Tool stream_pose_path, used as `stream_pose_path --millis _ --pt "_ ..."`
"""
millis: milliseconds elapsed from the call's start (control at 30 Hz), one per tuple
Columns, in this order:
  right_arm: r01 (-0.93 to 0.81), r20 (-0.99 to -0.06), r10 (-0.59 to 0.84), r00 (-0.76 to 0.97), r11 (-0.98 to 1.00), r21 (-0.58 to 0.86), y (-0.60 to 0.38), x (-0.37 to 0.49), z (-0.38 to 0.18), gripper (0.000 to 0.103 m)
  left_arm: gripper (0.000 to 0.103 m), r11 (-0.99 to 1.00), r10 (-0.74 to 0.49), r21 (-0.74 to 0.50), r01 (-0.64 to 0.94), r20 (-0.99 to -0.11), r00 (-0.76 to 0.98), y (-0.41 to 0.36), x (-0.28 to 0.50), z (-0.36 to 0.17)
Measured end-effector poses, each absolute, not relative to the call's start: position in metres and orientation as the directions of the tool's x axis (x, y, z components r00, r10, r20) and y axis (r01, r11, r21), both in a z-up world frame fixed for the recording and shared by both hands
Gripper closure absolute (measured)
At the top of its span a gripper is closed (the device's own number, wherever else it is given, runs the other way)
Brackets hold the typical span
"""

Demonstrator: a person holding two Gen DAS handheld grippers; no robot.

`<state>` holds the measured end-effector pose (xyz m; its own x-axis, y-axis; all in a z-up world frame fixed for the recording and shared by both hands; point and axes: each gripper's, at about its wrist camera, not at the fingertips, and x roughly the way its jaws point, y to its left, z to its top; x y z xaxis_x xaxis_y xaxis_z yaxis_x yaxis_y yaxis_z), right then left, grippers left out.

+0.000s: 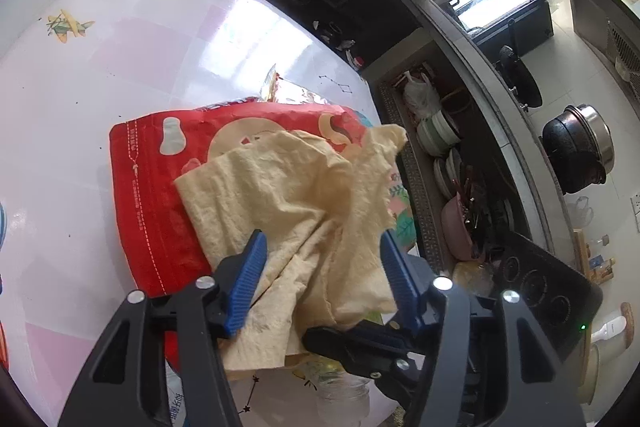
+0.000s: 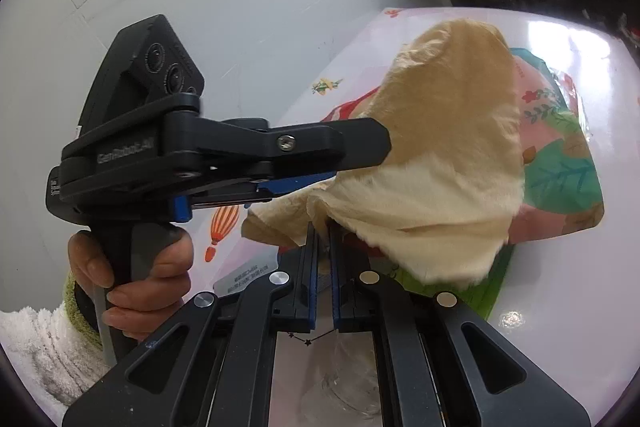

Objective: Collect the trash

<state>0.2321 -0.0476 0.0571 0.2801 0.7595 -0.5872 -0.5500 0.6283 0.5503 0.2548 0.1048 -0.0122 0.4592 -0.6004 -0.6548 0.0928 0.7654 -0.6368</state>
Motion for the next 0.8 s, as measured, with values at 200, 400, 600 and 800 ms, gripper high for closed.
stream_pose_path --millis 200,400,600,800 --pt "-0.541 -0.570 0.760 0.313 0.636 0.550 -0.066 0.219 0.064 0.090 0.094 0.793 -0.577 -0.602 0.098 -0.687 0.442 0.109 0.255 -0.021" --pt "-0.463 -0.515 0.763 0.391 0.646 0.606 -0.111 0.203 0.072 0.065 0.099 0.818 -0.534 -0.566 0.108 -0.676 0.508 0.116 0.247 -0.012" --pt "-0.265 -0.510 0.712 0.483 0.674 0.690 -0.157 0.230 0.057 0.062 0.099 0.845 -0.477 -0.528 0.084 -0.674 0.565 0.124 0.242 -0.005" --pt "-0.213 -0.498 0.726 0.475 0.643 0.735 -0.167 0.256 0.040 0.062 0.099 0.862 -0.447 -0.503 0.056 -0.704 0.552 0.121 0.245 -0.012"
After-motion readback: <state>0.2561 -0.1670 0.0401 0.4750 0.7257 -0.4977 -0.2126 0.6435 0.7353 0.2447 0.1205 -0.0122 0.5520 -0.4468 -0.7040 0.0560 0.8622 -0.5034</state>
